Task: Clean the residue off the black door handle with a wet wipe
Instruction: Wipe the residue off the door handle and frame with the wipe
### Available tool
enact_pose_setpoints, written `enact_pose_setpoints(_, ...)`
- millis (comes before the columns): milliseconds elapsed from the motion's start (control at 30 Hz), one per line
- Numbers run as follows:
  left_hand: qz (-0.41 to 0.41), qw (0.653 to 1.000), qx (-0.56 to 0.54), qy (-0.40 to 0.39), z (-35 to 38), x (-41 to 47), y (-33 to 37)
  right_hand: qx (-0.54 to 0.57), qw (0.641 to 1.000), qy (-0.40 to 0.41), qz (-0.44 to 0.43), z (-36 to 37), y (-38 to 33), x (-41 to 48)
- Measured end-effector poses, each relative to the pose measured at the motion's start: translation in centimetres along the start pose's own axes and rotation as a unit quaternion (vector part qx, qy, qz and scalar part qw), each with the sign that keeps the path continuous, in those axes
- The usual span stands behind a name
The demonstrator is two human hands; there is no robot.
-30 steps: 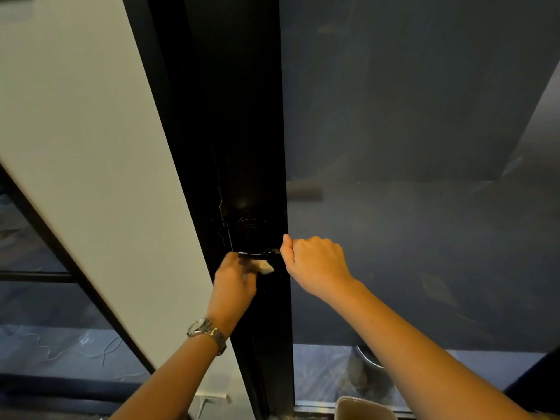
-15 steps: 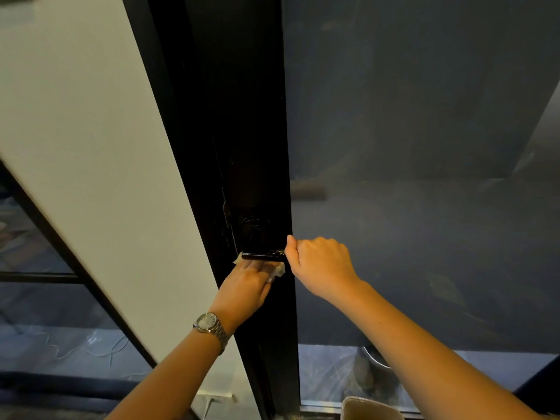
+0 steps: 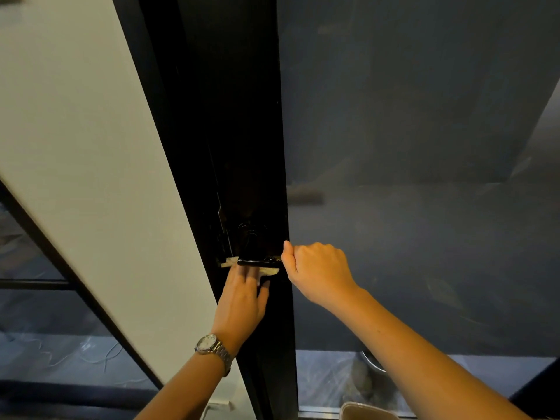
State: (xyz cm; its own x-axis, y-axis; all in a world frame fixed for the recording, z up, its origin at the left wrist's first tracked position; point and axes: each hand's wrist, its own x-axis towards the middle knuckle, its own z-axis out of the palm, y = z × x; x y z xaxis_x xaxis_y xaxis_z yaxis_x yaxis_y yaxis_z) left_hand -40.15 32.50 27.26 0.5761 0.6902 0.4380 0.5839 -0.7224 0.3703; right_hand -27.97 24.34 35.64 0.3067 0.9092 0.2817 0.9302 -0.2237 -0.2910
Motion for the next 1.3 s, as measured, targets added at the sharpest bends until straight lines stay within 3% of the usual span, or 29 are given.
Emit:
enact_pose_setpoints(100, -0.005, 1.0, 0.003, -0.009, 0.1, -0.4, 0.3, 0.001, 1.0, -0.002, 0.006, 0.0, 0.0, 0.1)
enact_pose_setpoints(333, 0.103, 0.988, 0.088, -0.068, -1.6, 0.4, -1.0, -0.001, 1.0, -0.002, 0.004, -0.2, 0.0, 0.0)
enact_pose_setpoints(400, 0.083, 0.991, 0.056, -0.093, -1.5, 0.5, -0.6, 0.007, 1.0, -0.002, 0.007, -0.3, -0.1, 0.0)
enact_pose_setpoints(533, 0.004, 0.999, -0.008, -0.05, -1.1, 0.7, 1.0, 0.017, 1.0, -0.006, 0.016, -0.3, -0.1, 0.0)
enact_pose_setpoints(867, -0.111, 0.994, -0.021, -0.011, -0.6, 1.9, 1.4, 0.005, 1.0, -0.011, 0.008, -0.2, 0.0, 0.1)
enact_pose_setpoints(1000, -0.054, 0.997, 0.01, -0.057, -1.4, 1.6, 1.0, 0.0, 1.0, -0.01, 0.006, -0.2, -0.1, 0.0)
enact_pose_setpoints(1067, 0.031, 0.992, 0.053, -0.106, -1.1, 1.4, 0.5, 0.002, 1.0, -0.012, 0.008, -0.3, -0.1, 0.0)
enact_pose_setpoints(1167, 0.158, 0.959, 0.131, -0.193, -0.3, 1.2, 0.1, 0.006, 1.0, -0.01, 0.008, -0.4, -0.1, 0.0)
enact_pose_setpoints(1233, 0.195, 0.949, 0.174, -0.174, -0.1, 1.3, -0.2, 0.005, 1.0, -0.008, 0.006, -0.4, -0.1, 0.0)
enact_pose_setpoints(1300, 0.19, 0.961, 0.16, -0.12, -0.4, 1.4, -0.2, 0.004, 1.0, -0.007, 0.004, -0.4, 0.0, 0.0)
